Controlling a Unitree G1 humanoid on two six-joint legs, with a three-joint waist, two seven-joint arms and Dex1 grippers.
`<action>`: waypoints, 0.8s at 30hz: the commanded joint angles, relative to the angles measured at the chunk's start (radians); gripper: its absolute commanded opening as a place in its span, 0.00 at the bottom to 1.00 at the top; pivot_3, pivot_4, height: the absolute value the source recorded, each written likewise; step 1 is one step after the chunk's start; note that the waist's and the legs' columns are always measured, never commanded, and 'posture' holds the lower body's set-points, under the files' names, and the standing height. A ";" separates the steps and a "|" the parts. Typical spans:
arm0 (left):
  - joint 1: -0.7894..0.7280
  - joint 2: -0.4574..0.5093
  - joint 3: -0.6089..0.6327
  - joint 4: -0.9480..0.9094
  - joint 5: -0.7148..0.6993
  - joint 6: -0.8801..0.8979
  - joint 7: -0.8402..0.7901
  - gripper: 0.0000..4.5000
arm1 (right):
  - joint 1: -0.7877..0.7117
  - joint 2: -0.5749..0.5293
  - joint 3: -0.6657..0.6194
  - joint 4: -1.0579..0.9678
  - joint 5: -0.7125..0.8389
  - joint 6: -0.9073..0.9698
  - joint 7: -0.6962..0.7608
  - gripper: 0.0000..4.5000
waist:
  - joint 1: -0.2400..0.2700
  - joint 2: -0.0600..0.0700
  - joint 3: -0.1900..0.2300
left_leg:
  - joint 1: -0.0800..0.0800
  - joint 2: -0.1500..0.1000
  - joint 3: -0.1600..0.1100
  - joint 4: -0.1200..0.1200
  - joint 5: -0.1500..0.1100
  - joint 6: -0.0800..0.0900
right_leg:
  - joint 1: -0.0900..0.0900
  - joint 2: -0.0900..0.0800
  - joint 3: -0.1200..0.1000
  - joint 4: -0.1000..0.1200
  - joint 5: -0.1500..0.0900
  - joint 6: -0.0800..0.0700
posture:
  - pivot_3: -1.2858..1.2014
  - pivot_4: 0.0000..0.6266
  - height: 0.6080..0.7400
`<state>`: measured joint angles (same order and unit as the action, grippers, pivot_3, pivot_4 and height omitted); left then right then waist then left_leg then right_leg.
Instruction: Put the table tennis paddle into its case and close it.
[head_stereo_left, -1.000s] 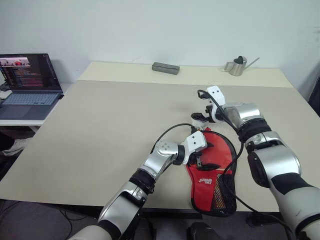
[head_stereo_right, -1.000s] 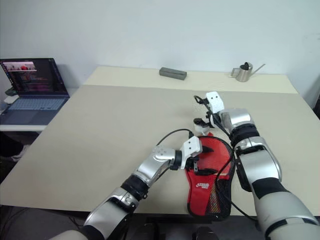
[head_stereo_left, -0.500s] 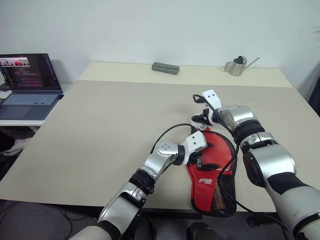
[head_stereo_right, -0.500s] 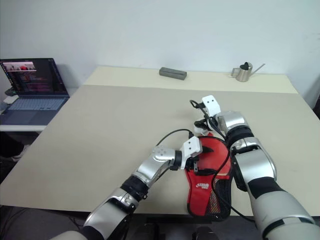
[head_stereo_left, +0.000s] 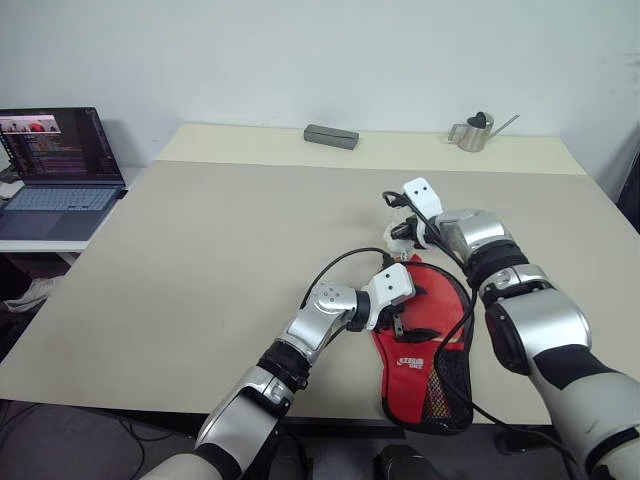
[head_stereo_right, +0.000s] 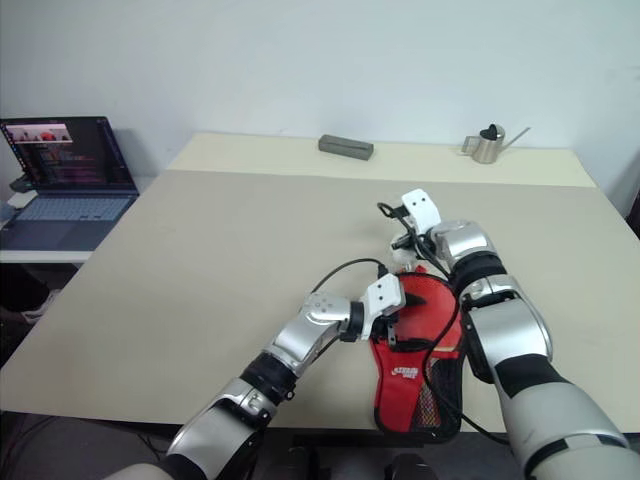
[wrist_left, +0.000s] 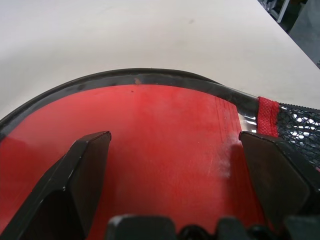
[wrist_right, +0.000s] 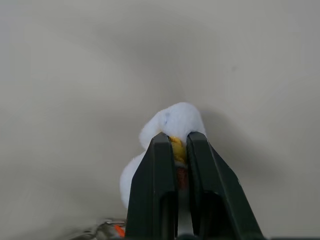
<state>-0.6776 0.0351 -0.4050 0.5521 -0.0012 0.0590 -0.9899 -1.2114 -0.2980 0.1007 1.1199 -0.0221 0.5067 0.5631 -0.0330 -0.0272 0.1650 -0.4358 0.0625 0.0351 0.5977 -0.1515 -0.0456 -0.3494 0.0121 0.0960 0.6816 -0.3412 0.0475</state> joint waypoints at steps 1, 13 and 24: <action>0.053 0.010 -0.039 0.051 0.028 0.061 -0.015 1.00 | 0.017 -0.058 -0.018 -0.030 -0.016 -0.026 -0.017 0.00 | 0.000 0.000 0.000 | 0.000 0.000 0.000 0.000 0.000 0.000 | 0.000 0.000 0.000 0.000 0.000 0.000 | 0.52 0.24 1.00; 0.060 0.004 -0.031 0.077 0.029 0.088 -0.001 1.00 | 0.071 -0.172 -0.015 -0.107 -0.017 0.005 0.014 0.00 | 0.002 0.004 -0.002 | 0.000 -0.001 0.000 0.000 0.000 0.000 | 0.001 0.000 0.000 0.000 0.000 0.000 | 0.52 0.24 1.00; 0.050 -0.012 -0.029 0.112 0.036 0.085 0.029 1.00 | 0.252 -0.329 -0.008 -0.426 -0.007 0.171 0.127 0.00 | 0.005 0.007 -0.004 | 0.001 -0.001 0.000 0.000 0.000 0.000 | 0.002 -0.001 -0.001 -0.001 0.000 0.000 | 0.52 0.24 1.00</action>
<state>-0.6755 0.0167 -0.4031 0.5643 -0.0023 0.1001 -0.9696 -0.9744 -0.5800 0.1012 0.7626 -0.0185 0.6471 0.6778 -0.0275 -0.0201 0.1605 -0.4347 0.0607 0.0351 0.5976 -0.1515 -0.0456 -0.3465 0.0111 0.0947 0.6804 -0.3414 0.0476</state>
